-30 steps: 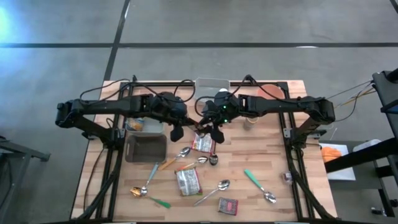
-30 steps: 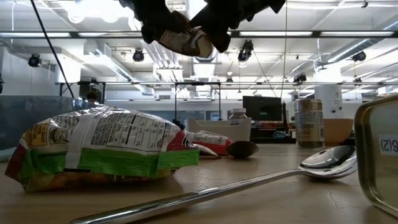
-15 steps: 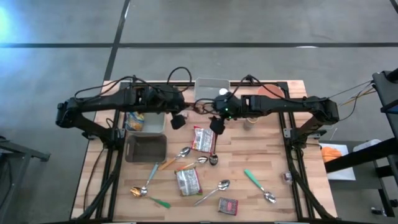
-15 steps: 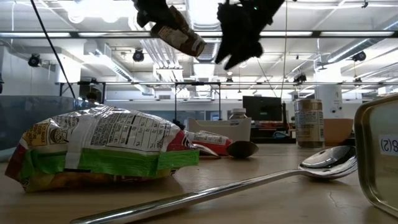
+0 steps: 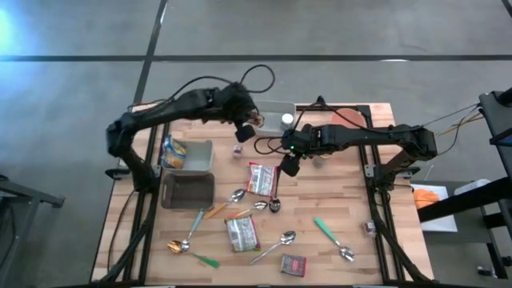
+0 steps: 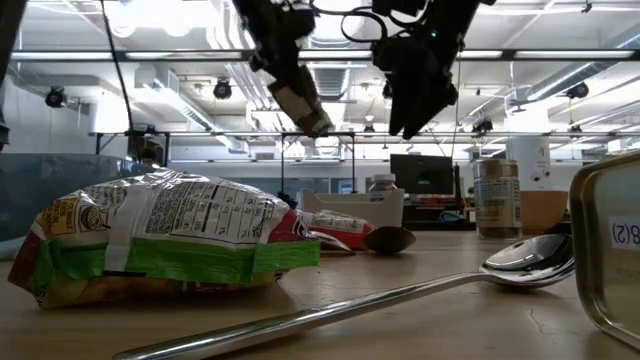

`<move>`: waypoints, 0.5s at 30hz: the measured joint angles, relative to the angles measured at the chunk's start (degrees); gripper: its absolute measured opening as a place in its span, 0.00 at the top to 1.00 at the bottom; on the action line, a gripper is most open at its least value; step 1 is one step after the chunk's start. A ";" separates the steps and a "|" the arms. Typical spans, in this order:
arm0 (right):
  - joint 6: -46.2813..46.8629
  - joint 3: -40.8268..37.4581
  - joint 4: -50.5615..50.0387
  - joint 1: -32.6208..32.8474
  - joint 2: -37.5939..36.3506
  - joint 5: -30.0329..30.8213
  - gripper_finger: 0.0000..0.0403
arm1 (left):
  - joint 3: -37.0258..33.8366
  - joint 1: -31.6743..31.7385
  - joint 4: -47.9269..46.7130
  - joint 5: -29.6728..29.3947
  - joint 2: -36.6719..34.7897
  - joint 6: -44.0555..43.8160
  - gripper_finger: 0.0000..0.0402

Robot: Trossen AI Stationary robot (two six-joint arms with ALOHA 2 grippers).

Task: Pick & Place Food Item
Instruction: Put the orange spice bag into the top gray bin

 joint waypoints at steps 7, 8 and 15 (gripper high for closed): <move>0.18 -1.76 -2.70 -0.02 -1.63 3.15 0.34 | 5.33 2.44 -0.57 0.02 7.12 6.30 1.00; 0.32 -2.10 -2.76 -0.02 -2.04 3.19 0.34 | 5.41 2.73 -0.28 0.04 7.62 7.09 1.00; 2.27 -4.76 -2.53 -0.02 -5.32 3.22 0.34 | 5.08 4.21 3.37 -1.77 11.60 12.18 1.00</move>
